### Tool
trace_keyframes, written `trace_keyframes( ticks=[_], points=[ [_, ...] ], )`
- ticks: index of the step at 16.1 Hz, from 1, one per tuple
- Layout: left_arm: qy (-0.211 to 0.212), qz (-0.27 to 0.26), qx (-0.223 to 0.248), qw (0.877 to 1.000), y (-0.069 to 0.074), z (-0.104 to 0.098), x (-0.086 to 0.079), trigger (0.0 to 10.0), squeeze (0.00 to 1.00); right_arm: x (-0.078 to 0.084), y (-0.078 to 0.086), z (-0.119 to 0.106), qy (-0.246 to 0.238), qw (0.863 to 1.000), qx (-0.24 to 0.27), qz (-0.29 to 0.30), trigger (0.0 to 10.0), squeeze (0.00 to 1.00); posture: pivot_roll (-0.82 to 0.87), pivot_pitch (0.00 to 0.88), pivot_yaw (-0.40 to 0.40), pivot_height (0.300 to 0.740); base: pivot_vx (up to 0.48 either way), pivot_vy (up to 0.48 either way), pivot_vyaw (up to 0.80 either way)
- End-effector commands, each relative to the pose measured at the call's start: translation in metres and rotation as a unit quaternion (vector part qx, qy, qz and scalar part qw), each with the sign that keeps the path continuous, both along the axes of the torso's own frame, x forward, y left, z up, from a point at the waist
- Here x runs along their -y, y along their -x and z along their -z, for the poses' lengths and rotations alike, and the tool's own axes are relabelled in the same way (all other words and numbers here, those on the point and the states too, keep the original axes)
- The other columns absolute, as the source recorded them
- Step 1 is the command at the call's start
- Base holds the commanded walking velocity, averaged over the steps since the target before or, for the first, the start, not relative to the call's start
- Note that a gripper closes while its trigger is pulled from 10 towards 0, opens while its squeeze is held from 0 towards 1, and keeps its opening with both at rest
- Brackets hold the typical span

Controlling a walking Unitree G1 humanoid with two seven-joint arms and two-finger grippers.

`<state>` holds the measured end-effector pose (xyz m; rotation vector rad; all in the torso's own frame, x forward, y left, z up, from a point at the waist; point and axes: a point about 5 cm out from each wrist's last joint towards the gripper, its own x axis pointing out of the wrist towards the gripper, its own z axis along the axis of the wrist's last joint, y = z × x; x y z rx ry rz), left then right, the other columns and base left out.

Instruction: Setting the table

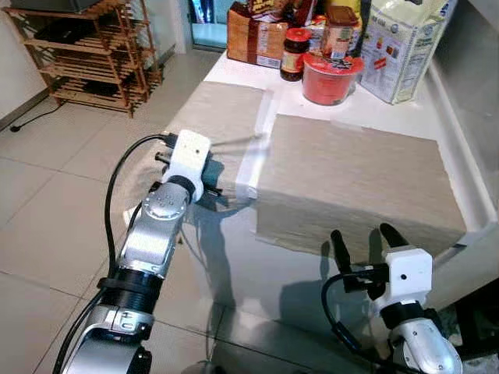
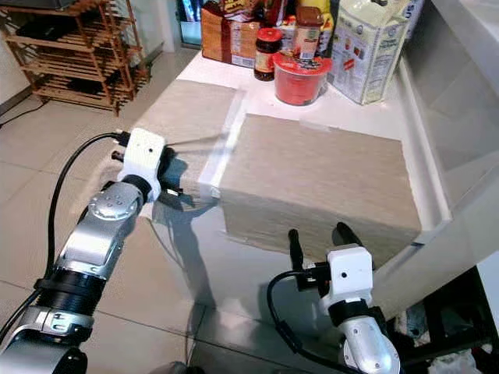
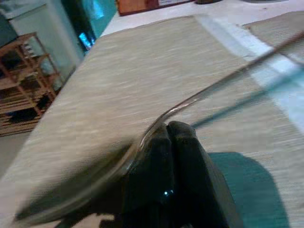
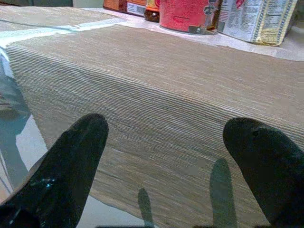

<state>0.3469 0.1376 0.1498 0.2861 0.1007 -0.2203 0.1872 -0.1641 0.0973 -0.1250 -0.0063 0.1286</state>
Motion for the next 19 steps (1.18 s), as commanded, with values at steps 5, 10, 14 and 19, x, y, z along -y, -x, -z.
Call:
trace_keyframes(
  ticks=[5,10,14,19],
  points=[
    [0.001,0.000,0.009,1.000,-0.006,-0.005,-0.008,10.0,0.00,0.000,0.002,-0.001,0.003,1.000,0.001,-0.002,10.0,0.00,-0.14,0.048,0.013,0.736,0.000,0.000,0.00],
    [0.029,0.045,0.020,0.998,-0.002,-0.012,0.009,10.0,0.00,0.000,0.004,0.001,0.002,1.000,-0.003,0.000,10.0,0.00,-0.14,0.056,0.015,0.736,0.000,0.000,0.00],
    [0.057,0.075,0.049,0.994,0.003,-0.031,0.029,10.0,0.00,-0.002,0.003,0.001,0.002,1.000,-0.003,-0.001,10.0,0.00,-0.13,0.052,0.014,0.736,0.000,0.000,0.00],
    [0.122,0.097,0.113,0.981,0.003,-0.059,0.029,10.0,0.00,-0.003,-0.004,0.000,-0.001,1.000,0.007,0.003,10.0,0.00,-0.13,0.026,0.022,0.736,0.000,0.000,0.00]
  ],
)
